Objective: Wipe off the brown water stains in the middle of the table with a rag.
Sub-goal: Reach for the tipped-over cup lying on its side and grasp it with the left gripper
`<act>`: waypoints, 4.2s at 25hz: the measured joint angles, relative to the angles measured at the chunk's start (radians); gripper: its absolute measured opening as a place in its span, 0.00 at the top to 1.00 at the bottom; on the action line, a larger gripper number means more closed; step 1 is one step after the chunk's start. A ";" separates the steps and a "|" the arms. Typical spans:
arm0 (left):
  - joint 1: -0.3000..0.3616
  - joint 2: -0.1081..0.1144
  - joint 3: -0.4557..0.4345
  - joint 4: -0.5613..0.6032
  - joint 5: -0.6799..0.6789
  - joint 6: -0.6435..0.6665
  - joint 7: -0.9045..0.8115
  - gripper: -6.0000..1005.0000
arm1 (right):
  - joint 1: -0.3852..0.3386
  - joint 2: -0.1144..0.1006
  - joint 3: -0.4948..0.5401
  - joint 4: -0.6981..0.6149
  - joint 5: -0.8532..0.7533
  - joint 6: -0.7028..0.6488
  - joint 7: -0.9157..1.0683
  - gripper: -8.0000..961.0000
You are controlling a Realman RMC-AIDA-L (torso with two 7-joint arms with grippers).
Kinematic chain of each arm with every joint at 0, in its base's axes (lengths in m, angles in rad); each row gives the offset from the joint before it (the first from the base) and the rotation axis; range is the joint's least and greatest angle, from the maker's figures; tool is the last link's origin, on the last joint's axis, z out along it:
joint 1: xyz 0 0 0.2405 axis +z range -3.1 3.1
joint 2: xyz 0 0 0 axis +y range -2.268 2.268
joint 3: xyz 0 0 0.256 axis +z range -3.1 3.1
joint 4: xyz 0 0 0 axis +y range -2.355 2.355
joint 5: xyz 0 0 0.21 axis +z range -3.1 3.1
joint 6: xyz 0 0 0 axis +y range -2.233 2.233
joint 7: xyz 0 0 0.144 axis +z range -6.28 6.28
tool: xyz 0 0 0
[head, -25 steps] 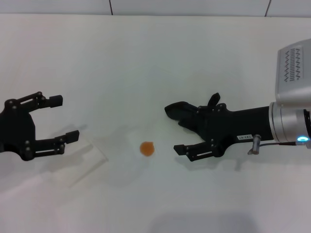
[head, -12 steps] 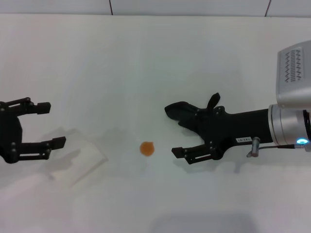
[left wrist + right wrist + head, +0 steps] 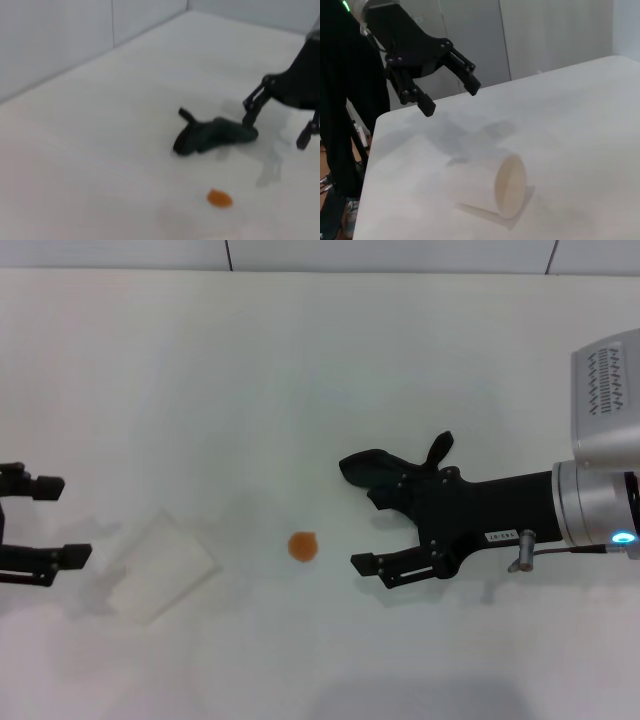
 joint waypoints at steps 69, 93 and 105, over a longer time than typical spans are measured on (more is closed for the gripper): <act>-0.372 0.036 0.176 -0.287 0.427 -0.006 -0.204 0.17 | -0.002 0.002 -0.017 -0.001 0.037 -0.013 -0.009 0.13; -0.421 0.013 0.192 -0.398 0.470 -0.101 -0.171 0.21 | -0.007 0.002 -0.026 0.002 0.039 -0.013 -0.009 0.13; -0.427 -0.007 0.193 -0.447 0.469 -0.147 -0.160 0.23 | -0.009 0.000 -0.026 0.001 0.039 -0.013 -0.009 0.13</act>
